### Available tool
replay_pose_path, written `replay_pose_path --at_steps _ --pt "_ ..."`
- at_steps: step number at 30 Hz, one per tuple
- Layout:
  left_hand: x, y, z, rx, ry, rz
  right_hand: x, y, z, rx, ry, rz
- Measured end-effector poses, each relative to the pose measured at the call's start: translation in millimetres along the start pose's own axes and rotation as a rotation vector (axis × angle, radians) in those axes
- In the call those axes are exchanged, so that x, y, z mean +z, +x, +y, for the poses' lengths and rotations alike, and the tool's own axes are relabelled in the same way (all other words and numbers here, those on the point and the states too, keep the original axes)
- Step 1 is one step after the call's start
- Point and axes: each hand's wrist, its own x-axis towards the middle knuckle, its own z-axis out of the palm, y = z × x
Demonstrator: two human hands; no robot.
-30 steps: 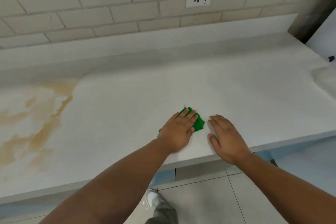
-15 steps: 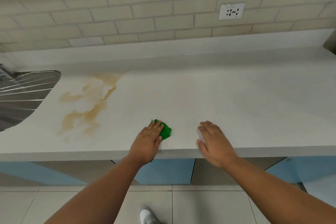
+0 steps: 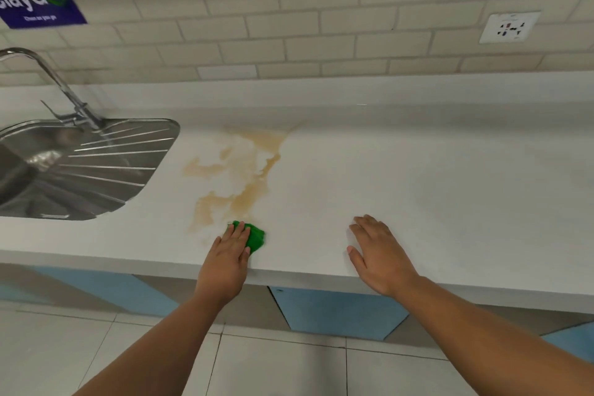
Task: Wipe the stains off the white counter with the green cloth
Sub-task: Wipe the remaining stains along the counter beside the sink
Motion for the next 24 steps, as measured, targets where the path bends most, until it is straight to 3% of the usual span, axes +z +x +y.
replay_pose_path --at_steps 6,13,20,24 --pt "-31 -11 -103 -0.102 0.04 0.027 24 49 -66 -0.01 -0.001 -0.017" --pt "-65 21 -192 -0.292 0.072 0.026 39 92 -90 0.059 -0.06 0.034" --pt "-66 82 -199 -0.336 0.125 0.022 48 95 -88 0.107 -0.108 0.025" --pt "-54 106 -165 -0.255 0.124 0.03 49 97 -86 0.106 -0.125 -0.001"
